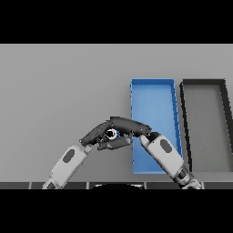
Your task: Pick up the blue pipe and place it into the blue bin.
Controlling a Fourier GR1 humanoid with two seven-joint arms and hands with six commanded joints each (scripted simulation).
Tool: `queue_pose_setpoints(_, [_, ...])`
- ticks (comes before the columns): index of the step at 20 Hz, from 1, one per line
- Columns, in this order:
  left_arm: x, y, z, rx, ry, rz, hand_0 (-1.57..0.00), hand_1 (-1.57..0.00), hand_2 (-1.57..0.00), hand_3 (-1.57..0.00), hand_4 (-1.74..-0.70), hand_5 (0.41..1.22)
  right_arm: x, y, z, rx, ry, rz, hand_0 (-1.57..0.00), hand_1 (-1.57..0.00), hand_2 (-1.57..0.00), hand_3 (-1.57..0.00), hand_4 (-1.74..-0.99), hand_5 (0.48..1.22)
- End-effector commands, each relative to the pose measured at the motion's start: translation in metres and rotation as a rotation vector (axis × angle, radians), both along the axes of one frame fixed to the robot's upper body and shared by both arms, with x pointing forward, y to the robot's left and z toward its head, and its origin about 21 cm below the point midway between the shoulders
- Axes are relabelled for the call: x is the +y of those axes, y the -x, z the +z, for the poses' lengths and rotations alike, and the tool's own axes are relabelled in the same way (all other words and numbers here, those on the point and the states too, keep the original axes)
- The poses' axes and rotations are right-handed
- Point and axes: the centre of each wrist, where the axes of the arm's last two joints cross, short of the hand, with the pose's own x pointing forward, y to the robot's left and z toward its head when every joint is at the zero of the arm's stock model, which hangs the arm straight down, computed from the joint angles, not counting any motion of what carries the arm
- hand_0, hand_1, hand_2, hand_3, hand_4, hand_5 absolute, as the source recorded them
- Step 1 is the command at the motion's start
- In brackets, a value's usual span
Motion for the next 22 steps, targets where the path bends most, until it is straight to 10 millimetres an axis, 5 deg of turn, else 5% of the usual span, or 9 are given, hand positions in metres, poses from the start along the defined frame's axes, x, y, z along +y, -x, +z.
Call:
queue_pose_setpoints(1, [-0.001, 0.003, -0.002, 0.003, 0.001, 0.015, -1.49, -1.48, -1.39, -1.46, -1.72, 1.221, 0.000, -0.003, 0.000, 0.007, 0.013, -0.005, -1.50, -1.50, -1.50, -1.47, -1.465, 1.118])
queue_pose_setpoints(3, [0.000, 0.003, -0.001, 0.005, 0.015, 0.010, -1.52, -1.51, -1.39, -1.50, -1.73, 1.221, -0.002, -0.001, 0.002, 0.022, -0.008, -0.013, -1.52, -1.52, -1.53, -1.51, -1.475, 1.155])
queue_pose_setpoints(4, [0.004, 0.003, -0.001, -0.020, 0.017, 0.011, -1.43, -1.35, -1.22, -1.33, -1.65, 1.221, 0.000, 0.000, 0.002, 0.028, -0.026, -0.009, -1.53, -1.53, -1.53, -1.52, -1.480, 1.168])
queue_pose_setpoints(6, [0.006, 0.000, 0.001, -0.092, -0.061, -0.020, -0.93, -0.87, -0.78, -0.85, -1.41, 1.221, 0.000, 0.000, 0.002, 0.054, -0.030, -0.017, -1.55, -1.55, -1.55, -1.54, -1.487, 1.187])
queue_pose_setpoints(8, [0.007, -0.002, 0.001, -0.133, -0.126, -0.065, -0.59, -0.55, -0.50, -0.55, -1.22, 1.221, 0.001, 0.001, 0.003, 0.058, -0.002, -0.023, -1.56, -1.56, -1.56, -1.55, -1.490, 1.199])
queue_pose_setpoints(11, [0.013, -0.002, -0.002, -0.145, -0.165, -0.057, -0.30, -0.28, -0.26, -0.28, -1.04, 1.020, 0.000, 0.003, 0.002, 0.049, -0.035, -0.001, -1.56, -1.56, -1.56, -1.56, -1.493, 1.210])
queue_pose_setpoints(15, [0.012, -0.003, -0.001, -0.133, -0.224, -0.022, -0.12, -0.12, -0.10, -0.11, -0.91, 0.735, 0.002, 0.003, 0.003, 0.022, -0.047, 0.007, -1.57, -1.57, -1.57, -1.57, -1.496, 1.216])
queue_pose_setpoints(22, [0.012, -0.005, -0.007, -0.059, -0.220, -0.007, -0.03, -0.02, -0.02, -0.02, -0.89, 0.576, 0.005, 0.001, 0.003, 0.030, -0.064, 0.000, -1.57, -1.57, -1.57, -1.57, -1.489, 1.220])
